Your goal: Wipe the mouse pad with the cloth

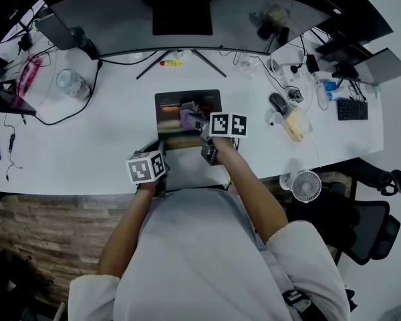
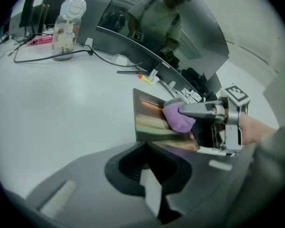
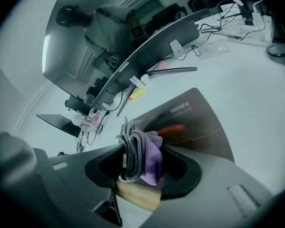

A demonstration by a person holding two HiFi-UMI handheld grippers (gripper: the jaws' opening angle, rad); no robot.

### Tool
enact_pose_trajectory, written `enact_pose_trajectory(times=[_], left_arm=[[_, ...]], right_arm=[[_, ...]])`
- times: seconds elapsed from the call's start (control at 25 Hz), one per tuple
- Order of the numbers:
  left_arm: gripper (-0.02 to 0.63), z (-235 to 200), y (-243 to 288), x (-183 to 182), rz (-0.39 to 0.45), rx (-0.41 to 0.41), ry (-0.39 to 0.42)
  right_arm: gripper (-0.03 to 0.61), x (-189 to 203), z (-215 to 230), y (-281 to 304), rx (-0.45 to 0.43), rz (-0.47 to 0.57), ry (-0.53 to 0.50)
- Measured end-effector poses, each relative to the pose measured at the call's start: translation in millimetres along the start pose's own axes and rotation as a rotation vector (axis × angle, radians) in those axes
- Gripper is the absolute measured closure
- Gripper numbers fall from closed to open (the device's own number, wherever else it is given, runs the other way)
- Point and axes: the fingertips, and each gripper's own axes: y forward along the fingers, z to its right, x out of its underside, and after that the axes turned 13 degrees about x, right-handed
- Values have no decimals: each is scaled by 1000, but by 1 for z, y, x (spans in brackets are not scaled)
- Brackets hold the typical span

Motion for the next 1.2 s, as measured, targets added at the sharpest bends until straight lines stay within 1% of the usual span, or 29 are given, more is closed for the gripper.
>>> enact_pose_trajectory(times=[0.4,0.68,1.2], left_arm=[[614,0,0,0,-1,0,-3],[614,1,0,0,3,-12,15],[614,1,0,-1,1,-6,8]], right_arm=[[360,-6,25,-12,21,14,41],[362,-11,43,-21,53,35,43],[367,-19,73,-36,97,46,49]])
